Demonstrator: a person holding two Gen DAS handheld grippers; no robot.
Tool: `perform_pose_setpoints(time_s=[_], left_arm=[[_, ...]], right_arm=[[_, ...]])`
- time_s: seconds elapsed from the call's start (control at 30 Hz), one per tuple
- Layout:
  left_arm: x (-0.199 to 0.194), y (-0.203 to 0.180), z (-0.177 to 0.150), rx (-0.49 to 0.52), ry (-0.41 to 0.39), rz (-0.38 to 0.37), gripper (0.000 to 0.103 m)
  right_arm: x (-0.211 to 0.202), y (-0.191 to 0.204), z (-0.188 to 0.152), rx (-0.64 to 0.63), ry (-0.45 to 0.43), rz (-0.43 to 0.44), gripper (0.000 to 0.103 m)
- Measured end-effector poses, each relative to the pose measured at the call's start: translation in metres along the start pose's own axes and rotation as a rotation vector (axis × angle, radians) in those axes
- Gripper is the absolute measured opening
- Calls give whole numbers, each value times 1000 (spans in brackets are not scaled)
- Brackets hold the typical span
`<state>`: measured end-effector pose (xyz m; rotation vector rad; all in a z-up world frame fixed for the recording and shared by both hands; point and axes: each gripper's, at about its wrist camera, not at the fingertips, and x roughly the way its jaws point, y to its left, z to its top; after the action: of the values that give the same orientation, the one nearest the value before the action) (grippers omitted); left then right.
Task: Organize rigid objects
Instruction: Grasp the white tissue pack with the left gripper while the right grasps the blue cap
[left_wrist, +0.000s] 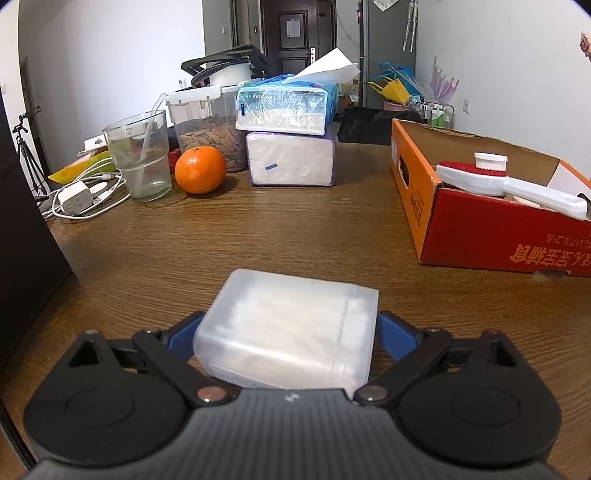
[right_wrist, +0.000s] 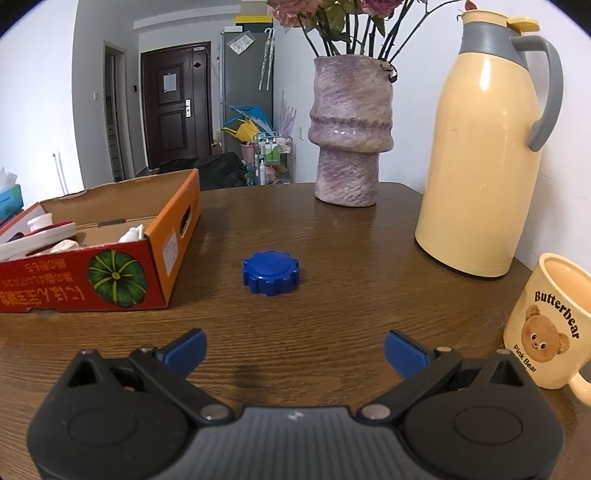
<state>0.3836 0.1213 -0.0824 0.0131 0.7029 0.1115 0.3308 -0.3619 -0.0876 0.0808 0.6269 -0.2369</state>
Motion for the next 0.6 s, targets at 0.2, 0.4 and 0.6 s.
perform_pose_setpoints(time_s=[0.2, 0.4, 0.6], left_arm=[[-5, -3, -1, -10, -22, -12, 83], [-10, -12, -1, -12, -41, -9, 83], [-15, -21, 0, -30, -60, -12, 83]], right_arm=[[1, 1, 1, -2, 0, 16, 103], [3, 1, 4, 6, 0, 27, 103], [6, 1, 7, 15, -7, 38, 103]])
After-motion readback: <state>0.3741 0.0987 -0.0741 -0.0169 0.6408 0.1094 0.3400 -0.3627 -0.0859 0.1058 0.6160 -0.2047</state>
